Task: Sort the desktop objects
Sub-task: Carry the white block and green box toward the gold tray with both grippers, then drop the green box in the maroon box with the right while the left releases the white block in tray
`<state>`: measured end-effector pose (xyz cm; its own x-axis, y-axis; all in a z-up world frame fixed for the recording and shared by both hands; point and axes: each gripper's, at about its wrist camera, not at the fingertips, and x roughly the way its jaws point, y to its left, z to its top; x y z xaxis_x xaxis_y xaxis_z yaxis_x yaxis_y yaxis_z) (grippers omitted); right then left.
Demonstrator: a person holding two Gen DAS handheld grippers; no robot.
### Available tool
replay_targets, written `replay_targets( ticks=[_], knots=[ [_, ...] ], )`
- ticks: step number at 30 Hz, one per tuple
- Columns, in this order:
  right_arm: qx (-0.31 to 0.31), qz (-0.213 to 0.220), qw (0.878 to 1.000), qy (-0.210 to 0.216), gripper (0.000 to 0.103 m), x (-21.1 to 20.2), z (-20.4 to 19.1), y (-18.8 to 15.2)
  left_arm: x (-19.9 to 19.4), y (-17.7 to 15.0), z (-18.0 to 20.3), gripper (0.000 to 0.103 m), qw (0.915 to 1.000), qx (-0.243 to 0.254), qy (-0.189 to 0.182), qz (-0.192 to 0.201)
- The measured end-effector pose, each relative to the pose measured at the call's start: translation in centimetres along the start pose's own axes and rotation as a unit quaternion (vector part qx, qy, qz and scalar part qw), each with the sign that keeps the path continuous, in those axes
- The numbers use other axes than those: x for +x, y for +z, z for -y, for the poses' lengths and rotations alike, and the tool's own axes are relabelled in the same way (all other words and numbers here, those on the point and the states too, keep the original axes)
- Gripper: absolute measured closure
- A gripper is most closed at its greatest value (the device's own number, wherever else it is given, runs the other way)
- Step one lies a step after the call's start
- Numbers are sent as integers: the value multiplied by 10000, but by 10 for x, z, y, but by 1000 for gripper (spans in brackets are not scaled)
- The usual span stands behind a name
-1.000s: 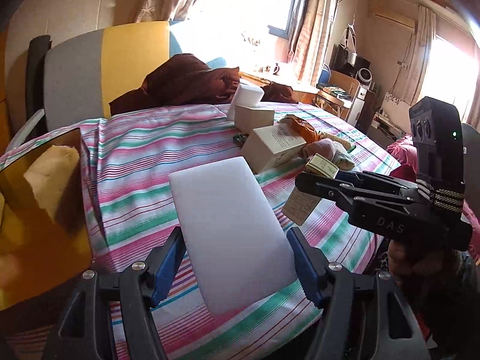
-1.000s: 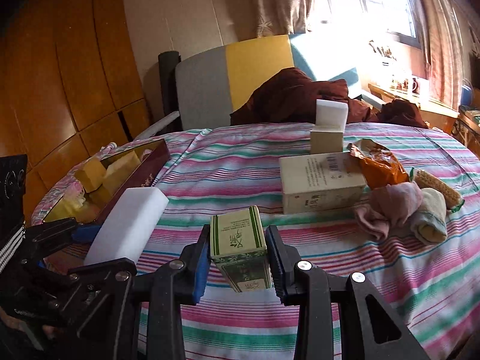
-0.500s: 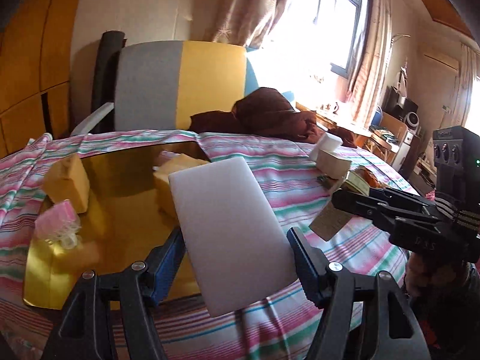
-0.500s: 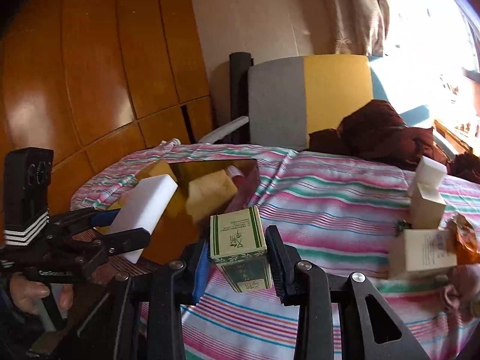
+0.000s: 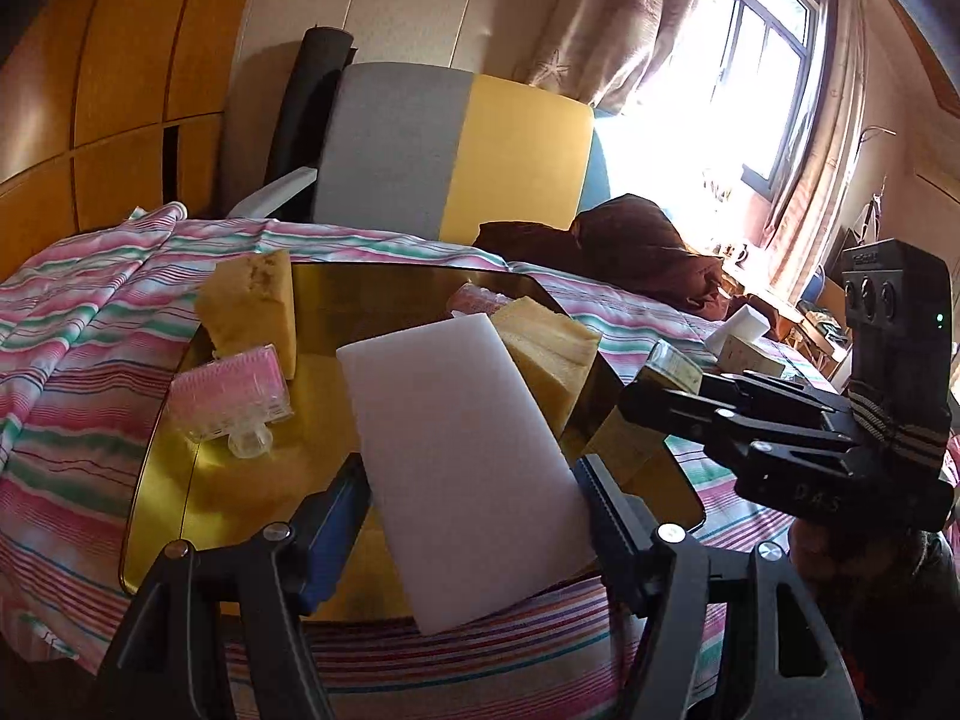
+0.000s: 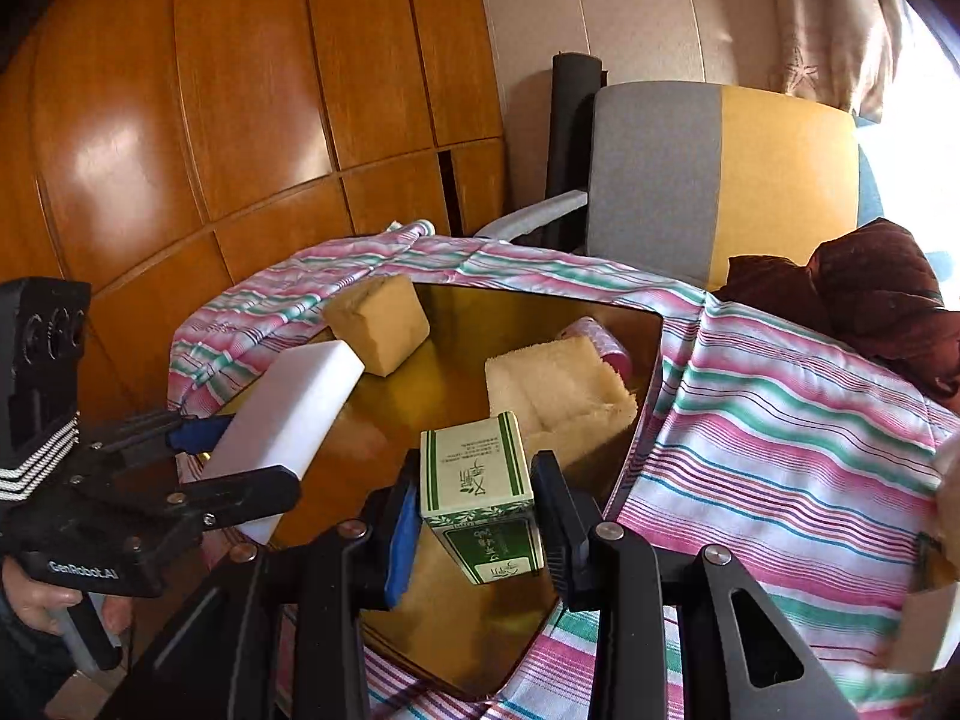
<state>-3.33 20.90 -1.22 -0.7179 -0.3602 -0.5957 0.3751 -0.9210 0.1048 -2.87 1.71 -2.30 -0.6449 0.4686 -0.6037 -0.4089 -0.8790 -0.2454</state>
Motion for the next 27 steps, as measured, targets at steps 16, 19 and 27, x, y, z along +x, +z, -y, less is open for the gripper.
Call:
replay_targets(
  ticks=[16, 19, 27],
  knots=[
    [651, 449, 9968, 112, 42, -23, 29, -14, 9, 6, -3, 32, 9998, -80, -25, -206],
    [897, 644, 9939, 9, 40, -39, 43, -22, 15, 19, -3, 32, 9996, -50, 8, -261],
    [1627, 601, 9835, -512, 39, -52, 92, -57, 36, 61, 0, 32, 9990, 176, 163, -364]
  ],
)
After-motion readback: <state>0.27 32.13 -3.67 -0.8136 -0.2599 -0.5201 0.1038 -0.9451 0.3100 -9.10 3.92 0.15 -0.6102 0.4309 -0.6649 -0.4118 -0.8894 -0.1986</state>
